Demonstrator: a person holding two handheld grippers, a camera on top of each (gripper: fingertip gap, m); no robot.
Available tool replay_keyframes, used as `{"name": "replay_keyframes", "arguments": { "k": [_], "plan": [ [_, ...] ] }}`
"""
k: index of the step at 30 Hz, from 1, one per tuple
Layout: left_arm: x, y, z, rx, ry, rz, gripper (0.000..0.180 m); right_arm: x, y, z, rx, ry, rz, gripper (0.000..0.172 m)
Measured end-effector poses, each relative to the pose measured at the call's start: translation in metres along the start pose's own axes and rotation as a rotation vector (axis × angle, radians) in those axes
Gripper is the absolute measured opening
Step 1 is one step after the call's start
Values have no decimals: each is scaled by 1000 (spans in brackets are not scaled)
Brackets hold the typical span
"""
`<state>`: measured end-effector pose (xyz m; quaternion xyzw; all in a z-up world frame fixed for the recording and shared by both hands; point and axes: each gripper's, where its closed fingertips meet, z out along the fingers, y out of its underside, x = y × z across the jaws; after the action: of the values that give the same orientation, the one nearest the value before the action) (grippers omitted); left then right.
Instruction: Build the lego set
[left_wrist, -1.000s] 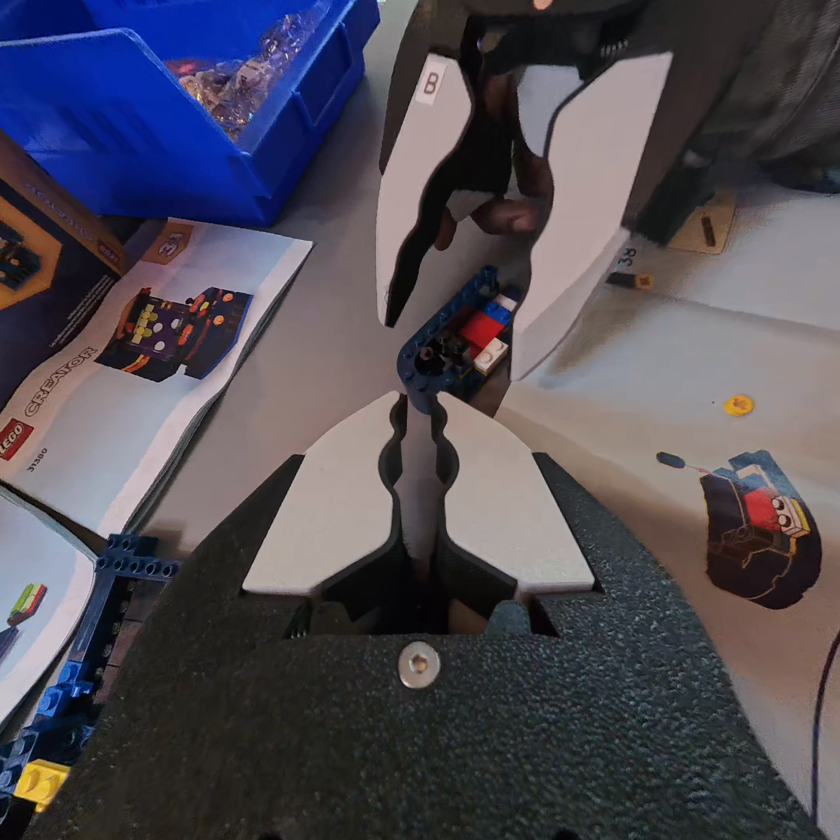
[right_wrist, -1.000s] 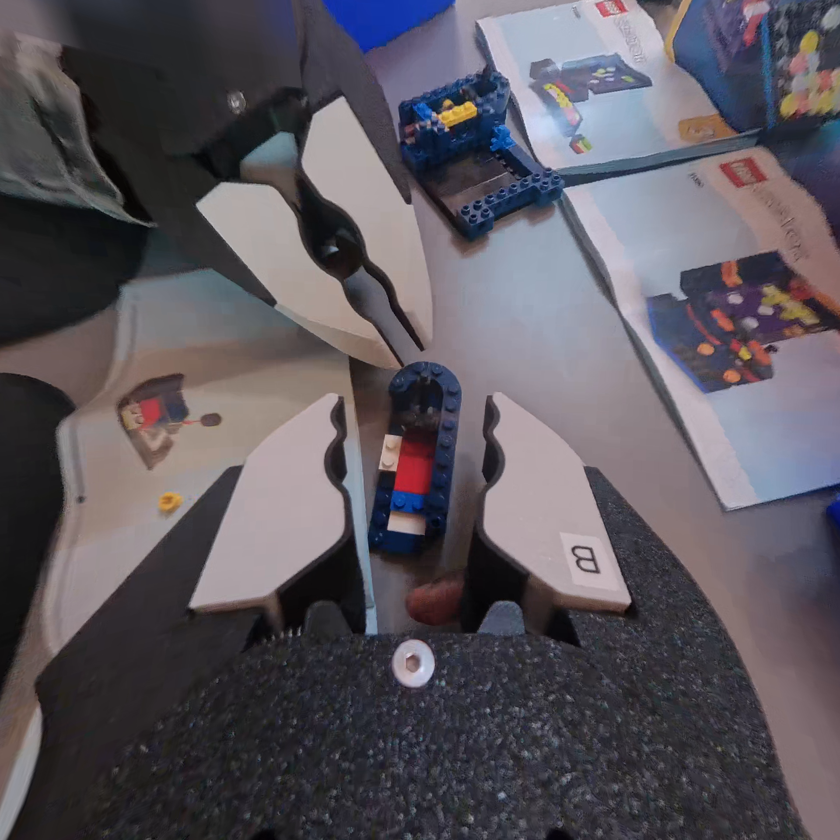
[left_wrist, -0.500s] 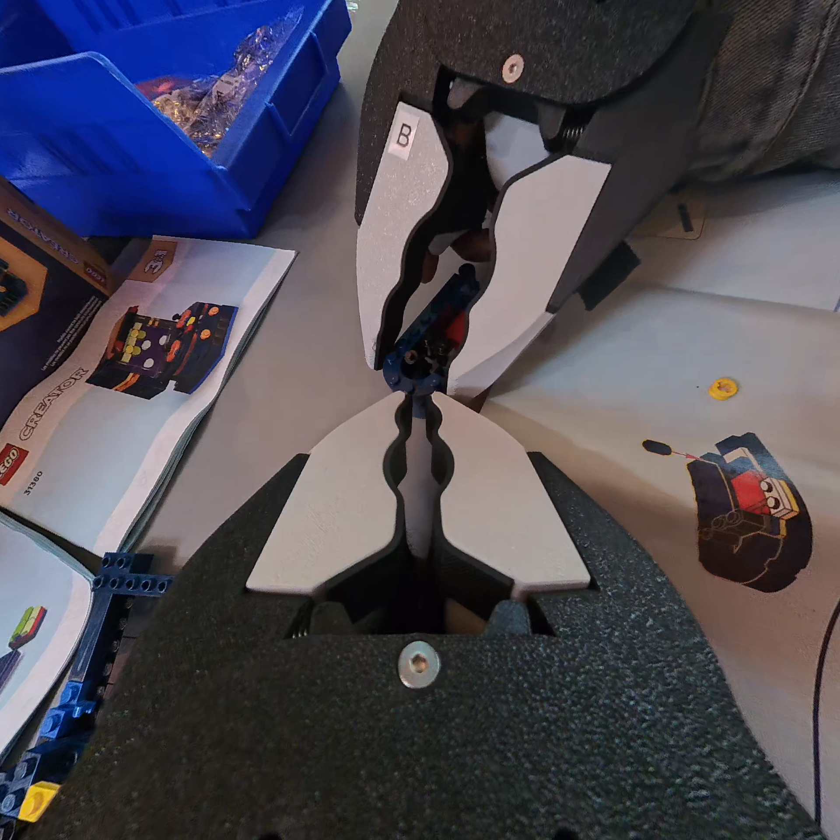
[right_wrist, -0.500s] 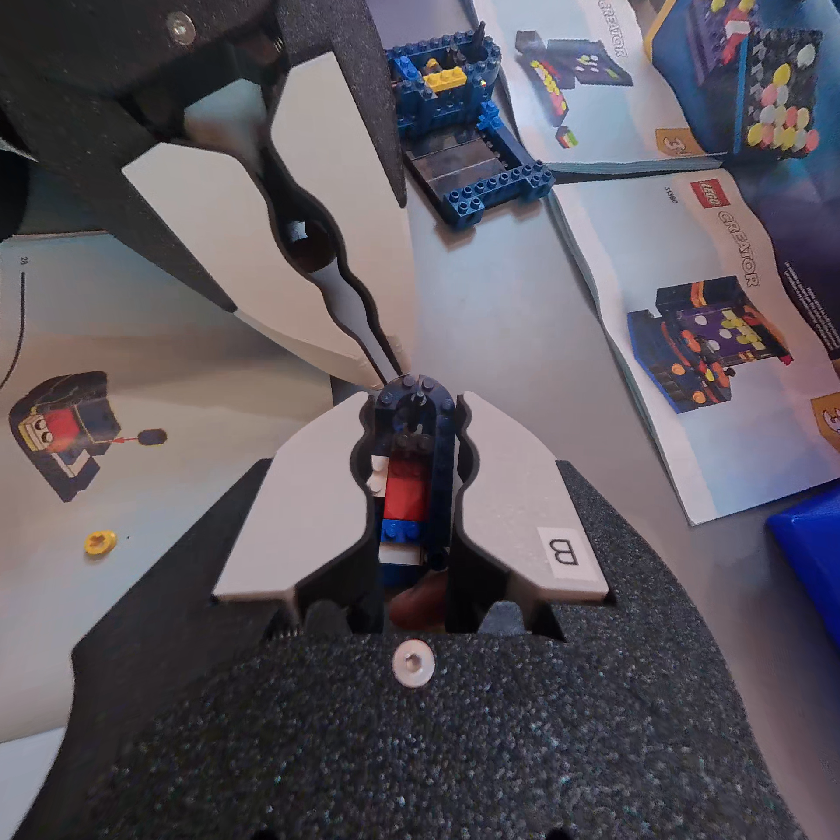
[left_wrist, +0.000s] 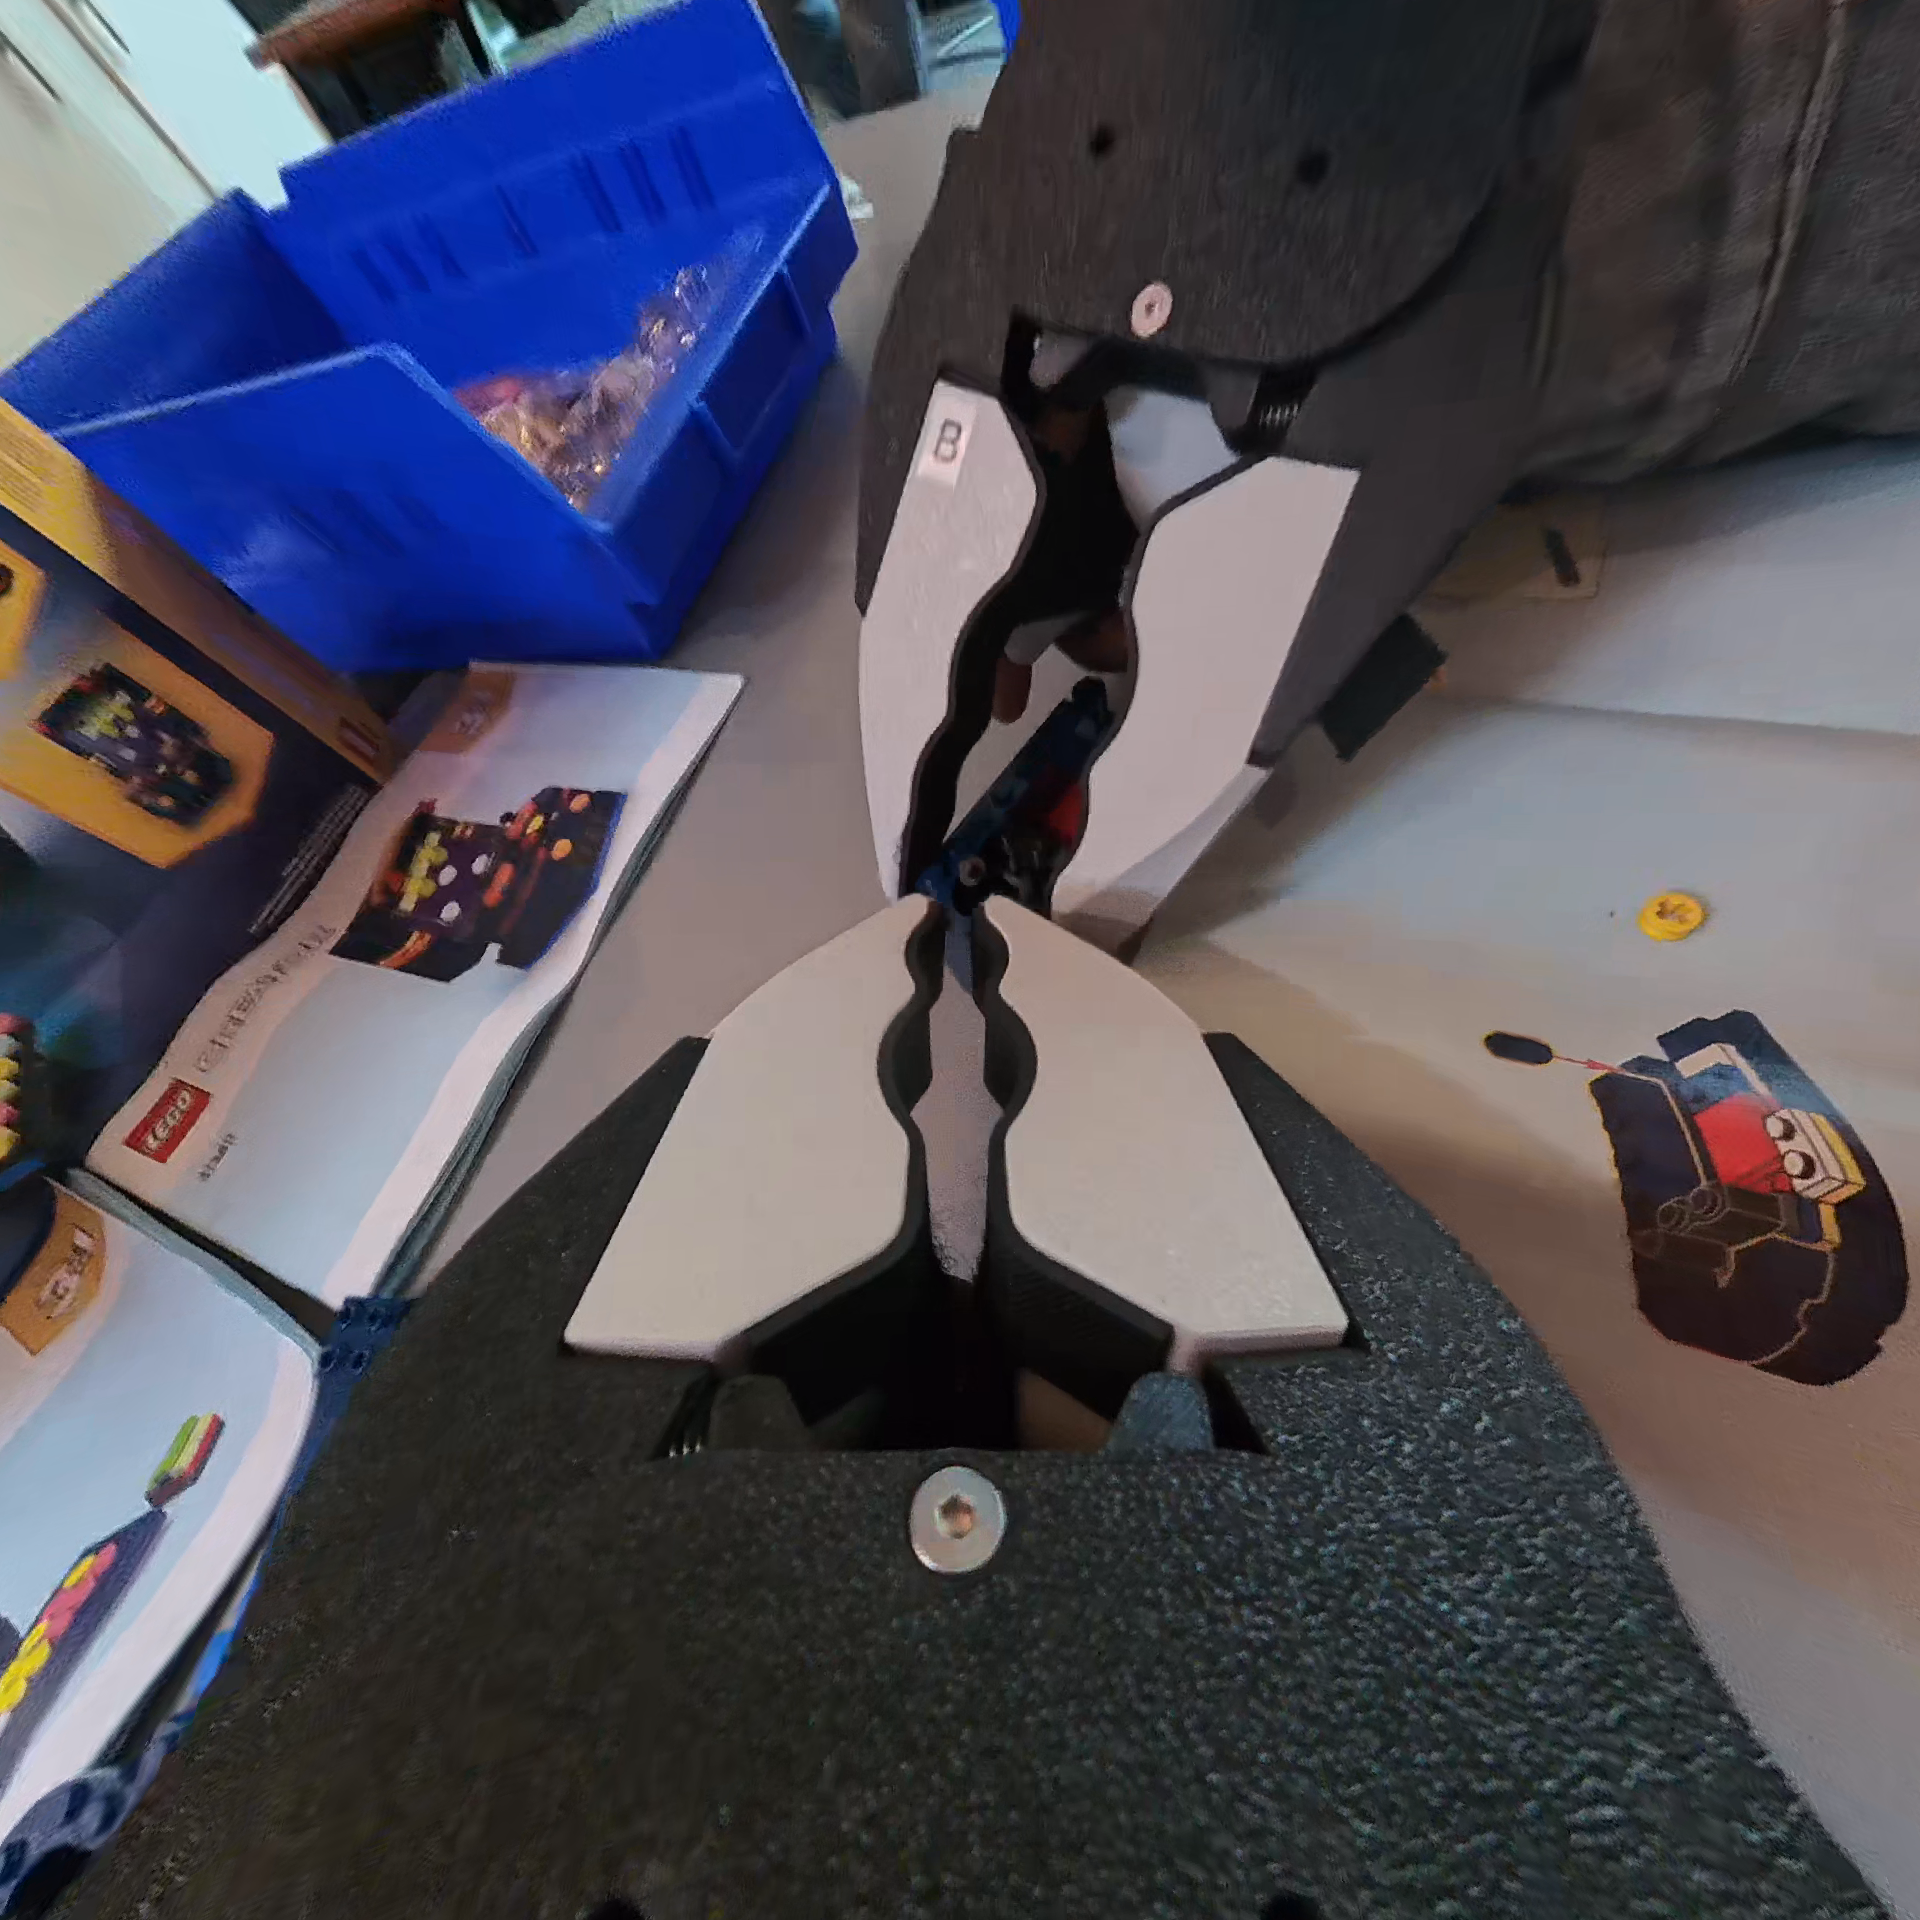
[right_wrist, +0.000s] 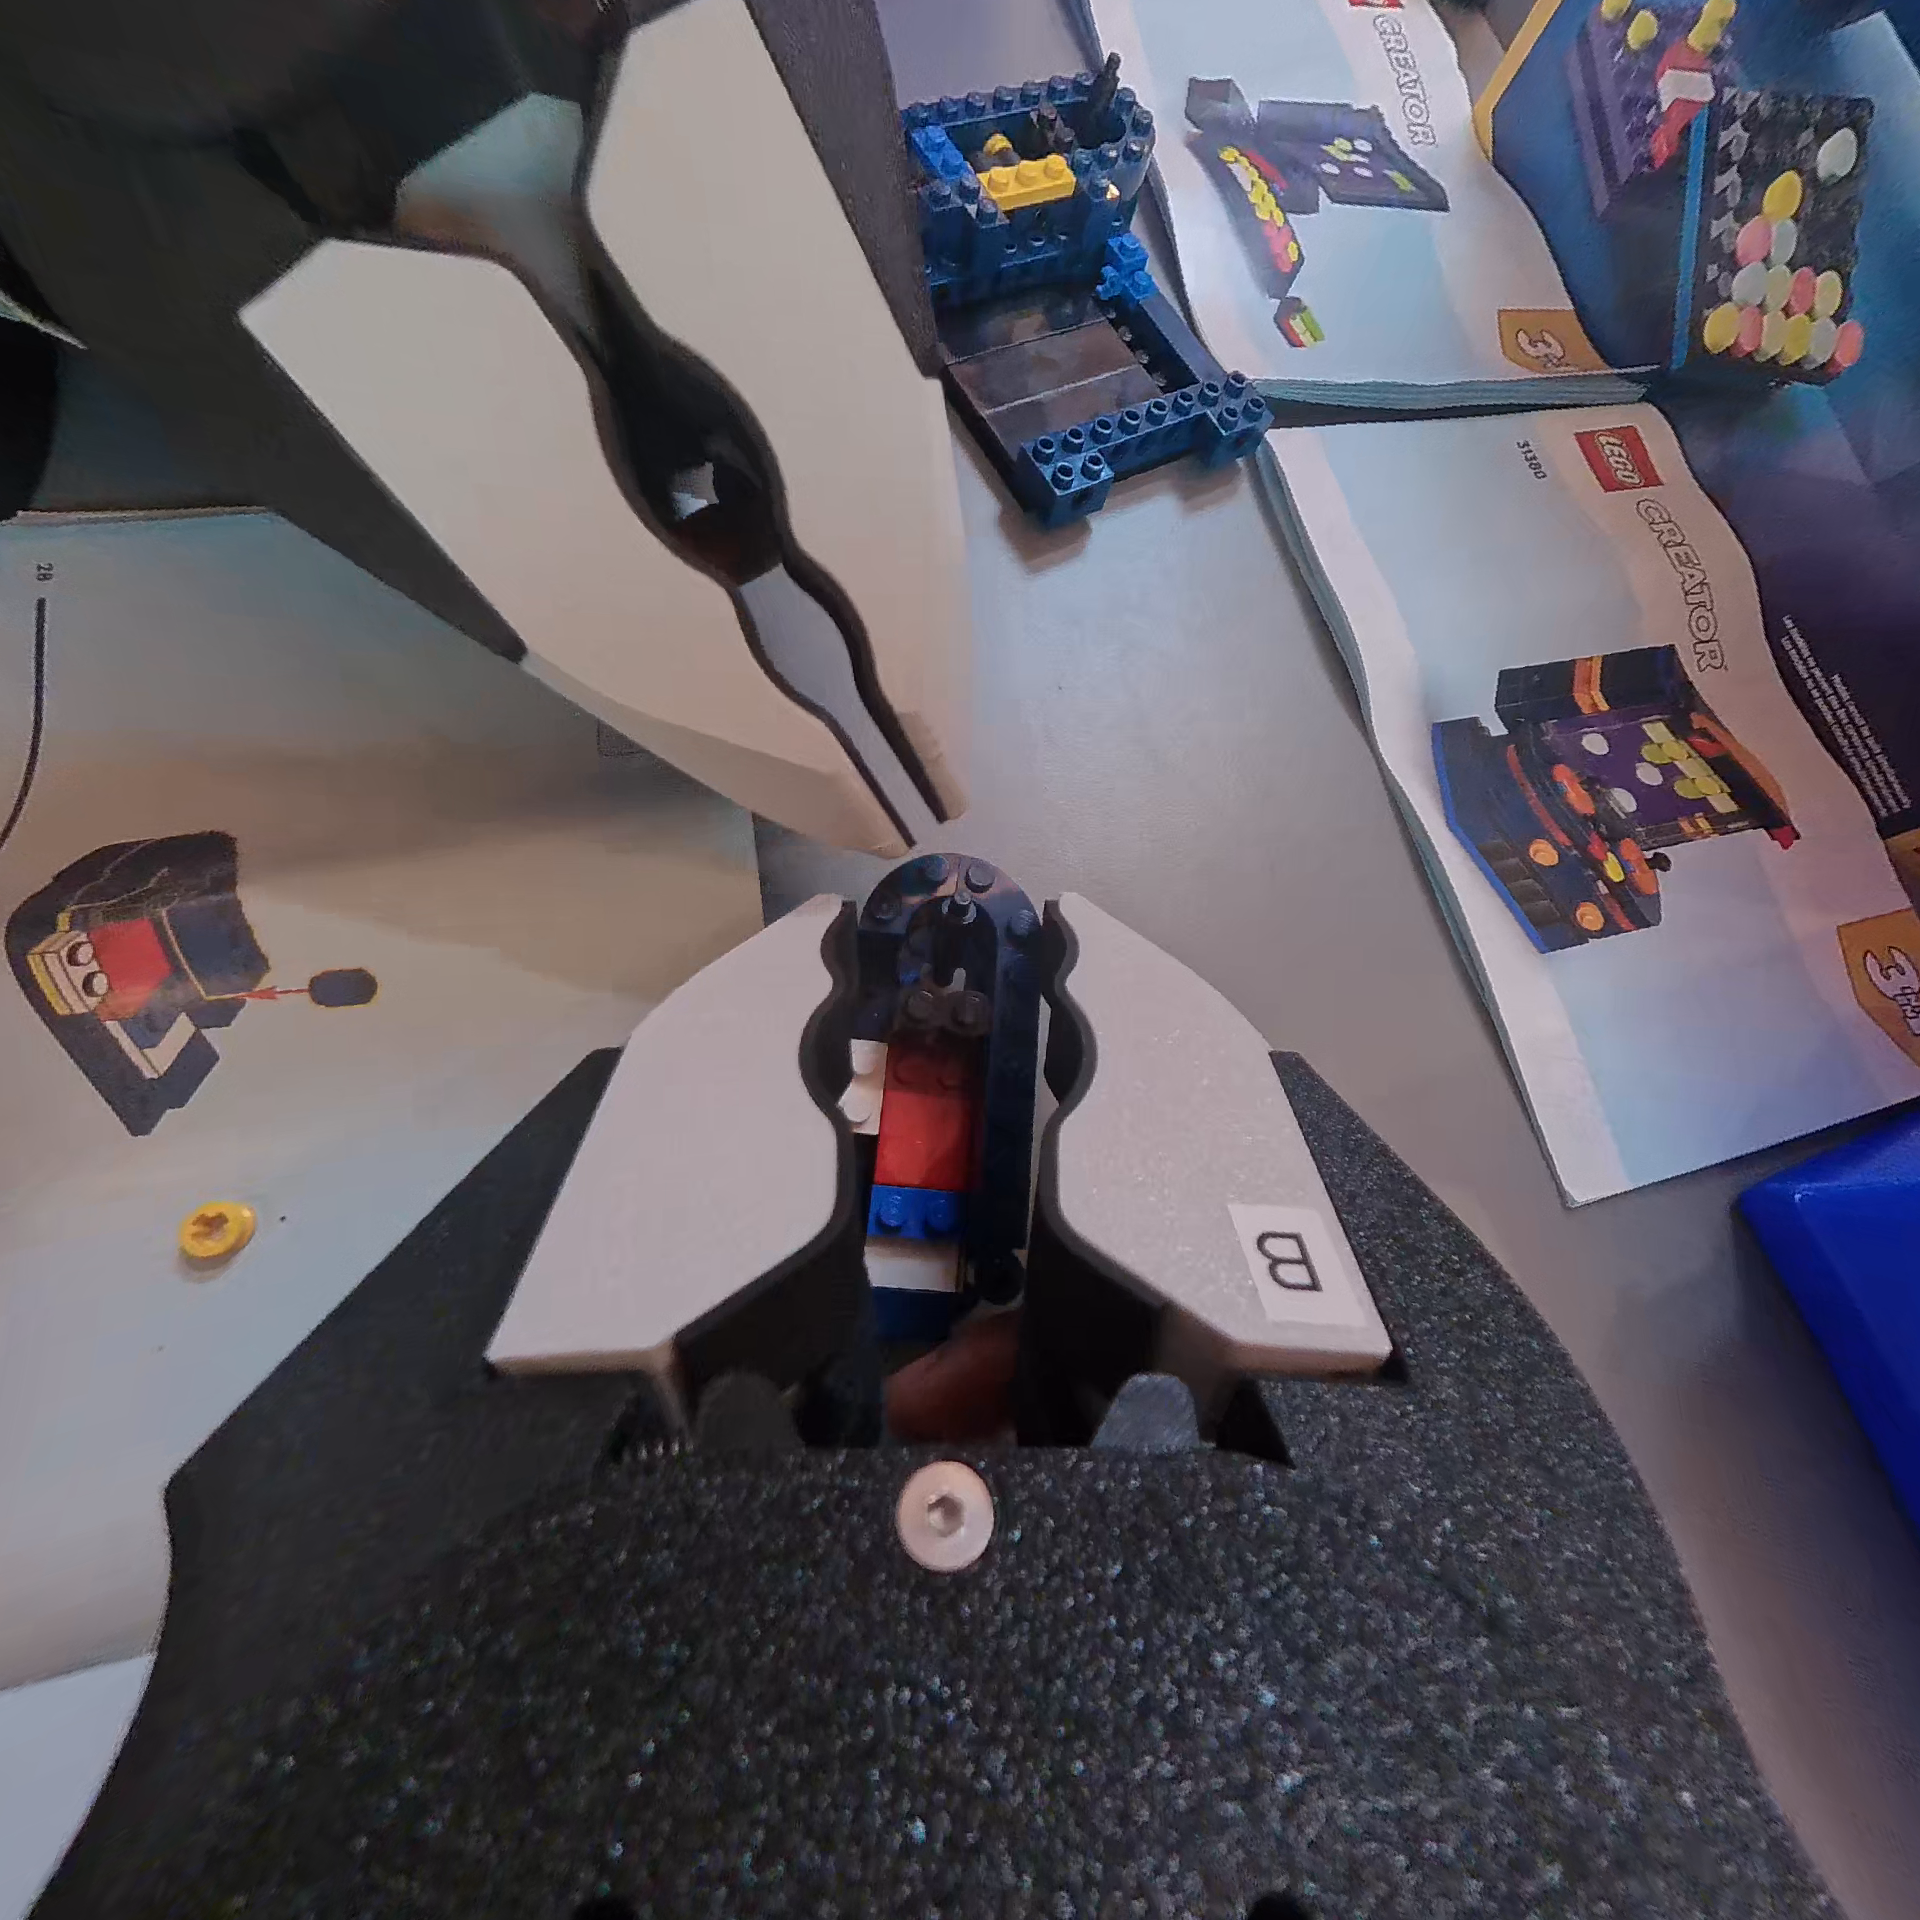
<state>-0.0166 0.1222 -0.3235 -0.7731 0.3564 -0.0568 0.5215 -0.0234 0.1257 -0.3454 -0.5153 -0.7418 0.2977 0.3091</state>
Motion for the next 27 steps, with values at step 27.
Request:
{"name": "replay_keyframes", "arguments": {
  "k": [27],
  "plan": [
    [3,10,7,-151,5,-39,0,0,0,0,18,3,14,34]
  ]
}}
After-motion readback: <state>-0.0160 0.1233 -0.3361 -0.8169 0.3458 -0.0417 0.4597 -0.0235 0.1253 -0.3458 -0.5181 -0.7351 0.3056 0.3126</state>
